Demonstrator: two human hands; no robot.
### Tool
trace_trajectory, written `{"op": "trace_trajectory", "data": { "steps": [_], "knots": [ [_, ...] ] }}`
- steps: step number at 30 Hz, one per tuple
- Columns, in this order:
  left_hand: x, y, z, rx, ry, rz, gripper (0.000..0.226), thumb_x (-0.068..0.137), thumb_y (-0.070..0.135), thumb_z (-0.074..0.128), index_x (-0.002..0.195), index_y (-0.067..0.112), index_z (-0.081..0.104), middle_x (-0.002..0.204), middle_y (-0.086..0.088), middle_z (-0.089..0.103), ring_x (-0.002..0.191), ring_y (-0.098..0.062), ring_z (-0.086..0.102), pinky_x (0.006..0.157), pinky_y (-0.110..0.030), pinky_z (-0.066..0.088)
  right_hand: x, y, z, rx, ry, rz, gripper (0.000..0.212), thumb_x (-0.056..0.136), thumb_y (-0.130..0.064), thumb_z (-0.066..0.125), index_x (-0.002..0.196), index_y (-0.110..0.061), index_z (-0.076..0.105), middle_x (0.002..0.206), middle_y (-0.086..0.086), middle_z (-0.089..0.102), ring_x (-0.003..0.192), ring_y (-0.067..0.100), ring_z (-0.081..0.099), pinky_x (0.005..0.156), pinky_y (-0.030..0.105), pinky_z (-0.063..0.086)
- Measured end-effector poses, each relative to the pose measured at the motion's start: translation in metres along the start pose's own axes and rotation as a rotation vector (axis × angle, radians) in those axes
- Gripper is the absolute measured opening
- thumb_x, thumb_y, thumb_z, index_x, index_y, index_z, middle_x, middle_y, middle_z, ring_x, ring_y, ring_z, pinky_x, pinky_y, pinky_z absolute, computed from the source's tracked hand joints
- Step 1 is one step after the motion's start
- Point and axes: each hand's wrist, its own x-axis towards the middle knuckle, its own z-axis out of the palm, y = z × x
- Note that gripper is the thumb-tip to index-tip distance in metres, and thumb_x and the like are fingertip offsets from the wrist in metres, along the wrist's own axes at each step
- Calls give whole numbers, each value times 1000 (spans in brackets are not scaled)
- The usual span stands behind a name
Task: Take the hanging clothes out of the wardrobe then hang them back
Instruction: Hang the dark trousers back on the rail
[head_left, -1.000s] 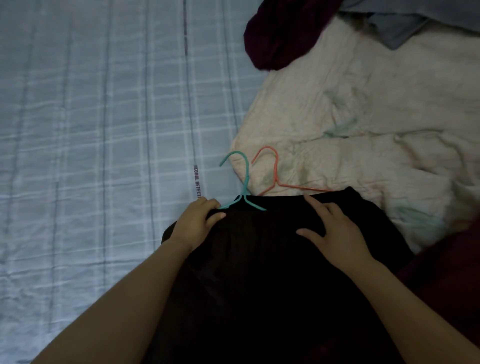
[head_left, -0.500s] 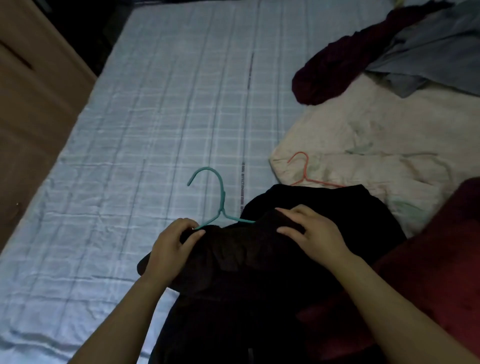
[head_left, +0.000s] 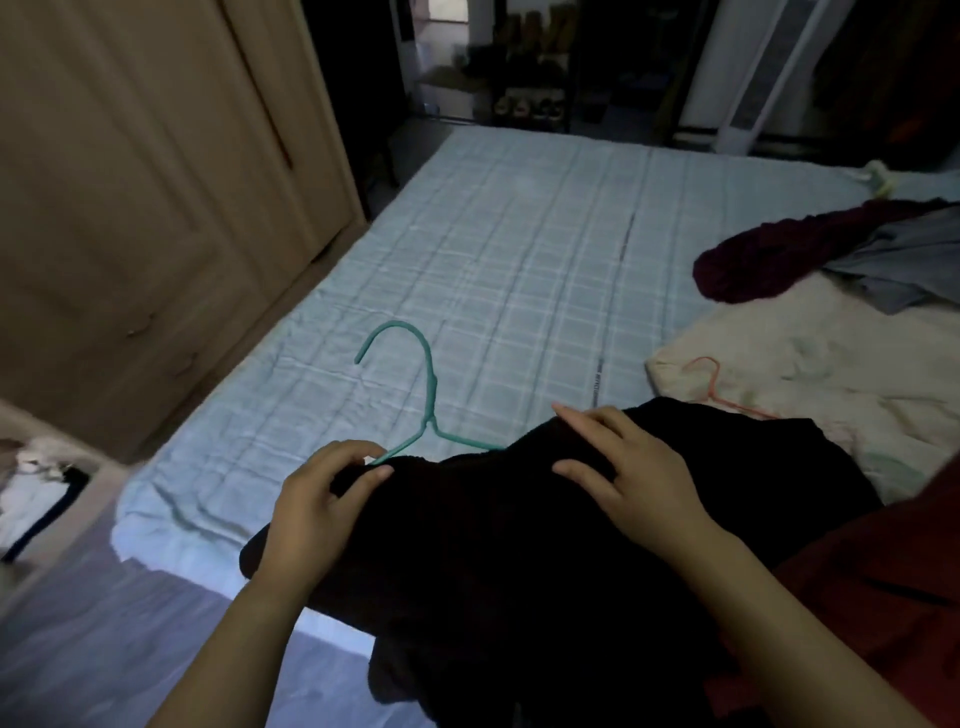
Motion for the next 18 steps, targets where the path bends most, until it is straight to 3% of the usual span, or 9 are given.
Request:
{"op": "trace_trajectory", "data": {
  "steps": [3, 6, 10, 14, 18],
  "knots": [
    [-36, -17, -69, 38, 127, -25, 27, 81, 14, 70, 78, 40, 60, 94, 23, 63, 90, 5, 58, 78, -5, 38, 9, -73, 26, 44, -2, -113, 52, 85, -61, 43, 131, -37, 51, 105, -13, 60, 88, 6, 58, 75, 29, 48],
    [-78, -36, -144, 96, 254, -29, 18, 81, 24, 68, 82, 40, 60, 95, 21, 63, 90, 3, 58, 81, -7, 39, 16, -153, 59, 115, 18, -190, 43, 84, -61, 48, 120, -40, 60, 95, -18, 62, 83, 1, 58, 72, 22, 48],
    [-142, -72, -237, 128, 422, -77, 11, 78, 27, 69, 80, 36, 63, 92, 16, 66, 88, -3, 61, 81, -19, 45, 20, -253, 107, 225, -68, -275, 38, 78, -64, 50, 109, -48, 63, 93, -22, 66, 75, 2, 62, 69, 21, 50],
    [-200, -103, -308, 204, 558, -153, 24, 77, 11, 76, 77, 32, 62, 91, 21, 65, 85, 2, 61, 79, -16, 45, 24, -336, 148, 227, -168, -473, 45, 75, -65, 49, 116, -49, 58, 101, -20, 68, 66, -9, 56, 66, 15, 45],
    [-232, -124, -378, 270, 727, -221, 26, 77, 18, 76, 74, 39, 61, 88, 25, 64, 83, 6, 58, 78, -14, 43, 44, -418, 186, 218, -204, -714, 51, 83, -65, 45, 132, -52, 40, 92, -10, 67, 78, 6, 61, 64, 32, 53]
  ]
}}
